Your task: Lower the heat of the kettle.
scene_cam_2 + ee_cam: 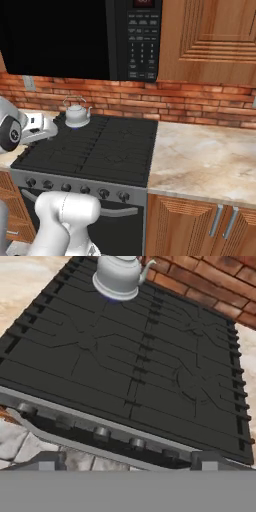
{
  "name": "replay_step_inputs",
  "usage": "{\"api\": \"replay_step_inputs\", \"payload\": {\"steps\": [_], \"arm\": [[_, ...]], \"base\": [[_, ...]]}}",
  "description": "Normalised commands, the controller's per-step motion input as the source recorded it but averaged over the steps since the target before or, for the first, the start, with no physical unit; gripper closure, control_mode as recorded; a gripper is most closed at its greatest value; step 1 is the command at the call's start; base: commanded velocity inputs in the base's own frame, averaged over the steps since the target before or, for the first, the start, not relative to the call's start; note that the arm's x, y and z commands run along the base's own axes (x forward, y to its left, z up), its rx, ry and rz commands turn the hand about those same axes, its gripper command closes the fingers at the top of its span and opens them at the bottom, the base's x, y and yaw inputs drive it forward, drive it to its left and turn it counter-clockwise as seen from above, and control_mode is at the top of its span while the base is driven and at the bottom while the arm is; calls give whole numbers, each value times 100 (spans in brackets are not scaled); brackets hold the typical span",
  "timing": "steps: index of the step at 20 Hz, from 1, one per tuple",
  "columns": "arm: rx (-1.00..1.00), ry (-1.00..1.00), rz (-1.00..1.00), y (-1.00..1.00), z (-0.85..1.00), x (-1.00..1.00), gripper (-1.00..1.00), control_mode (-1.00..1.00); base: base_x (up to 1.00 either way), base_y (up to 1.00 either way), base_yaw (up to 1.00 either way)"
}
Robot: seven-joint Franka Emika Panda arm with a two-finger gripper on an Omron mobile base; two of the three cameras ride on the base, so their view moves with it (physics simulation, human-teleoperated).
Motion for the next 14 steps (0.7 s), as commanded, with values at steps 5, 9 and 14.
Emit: {"api": "replay_step_inputs", "payload": {"steps": [5,9,14], "arm": [[-22,0,18,44,-49,-14,-100,-100],[-17,1,23,10,-61,0,-100,-100],[-10,0,30,22,-54,-1,-100,-100]], "base": [[0,0,0],[0,0,0],[0,0,0]]}}
